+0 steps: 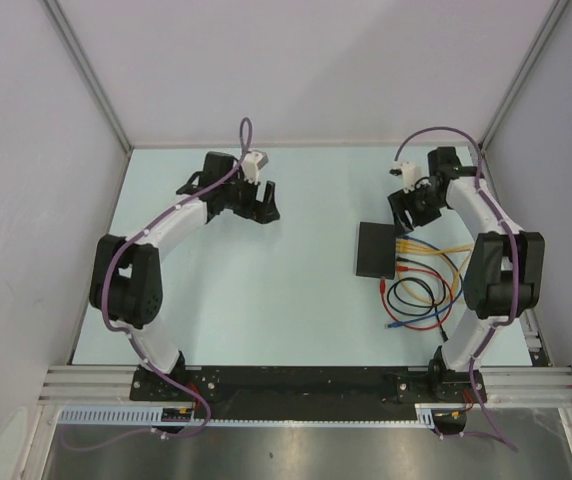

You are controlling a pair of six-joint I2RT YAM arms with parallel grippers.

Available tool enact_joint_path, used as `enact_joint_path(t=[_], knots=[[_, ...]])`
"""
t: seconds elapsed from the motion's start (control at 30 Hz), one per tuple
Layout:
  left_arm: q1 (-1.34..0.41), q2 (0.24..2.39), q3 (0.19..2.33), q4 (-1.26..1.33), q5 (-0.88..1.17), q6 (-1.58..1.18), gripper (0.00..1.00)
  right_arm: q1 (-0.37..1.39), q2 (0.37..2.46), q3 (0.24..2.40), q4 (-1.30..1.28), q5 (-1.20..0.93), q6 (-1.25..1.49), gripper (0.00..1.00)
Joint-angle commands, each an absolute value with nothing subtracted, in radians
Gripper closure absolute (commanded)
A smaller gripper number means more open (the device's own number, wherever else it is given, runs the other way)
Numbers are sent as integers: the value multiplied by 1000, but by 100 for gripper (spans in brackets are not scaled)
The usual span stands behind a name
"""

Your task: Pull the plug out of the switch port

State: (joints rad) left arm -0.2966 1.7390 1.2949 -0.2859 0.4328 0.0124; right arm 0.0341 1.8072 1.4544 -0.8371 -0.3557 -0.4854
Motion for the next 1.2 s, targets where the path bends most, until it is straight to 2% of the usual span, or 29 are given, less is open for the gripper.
enact_joint_path(t=[0.0, 0.07, 0.2, 0.23, 0.3, 0.5, 0.87, 1.0, 1.07, 1.17], knots=[[-377, 1735, 1374, -374, 486, 51, 8, -47, 1714, 1401, -949, -368, -684, 40], [-377, 1770, 1440, -435, 527, 46, 8, -75, 1691, 1372, -977, -417, -771, 47], [-379, 1833, 1503, -471, 488, 51, 9, -64, 1678, 1272, -910, -335, -830, 57], [-379, 1842, 1523, -469, 480, 43, 9, -66, 1686, 1267, -908, -334, -827, 63], [-379, 1847, 1535, -459, 483, 35, 8, -66, 1709, 1266, -928, -359, -847, 66], [-380, 1864, 1546, -440, 485, 17, 8, -66, 1736, 1256, -928, -354, -857, 64], [-393, 1858, 1520, -437, 476, 9, 8, -64, 1822, 1247, -838, -282, -865, 66], [-393, 1868, 1525, -468, 483, 34, 8, -52, 1861, 1241, -767, -267, -813, 62], [-393, 1871, 1529, -492, 480, 57, 8, -28, 1882, 1233, -758, -267, -804, 64], [-391, 1875, 1542, -514, 476, 77, 8, 18, 1881, 1217, -765, -285, -799, 80]])
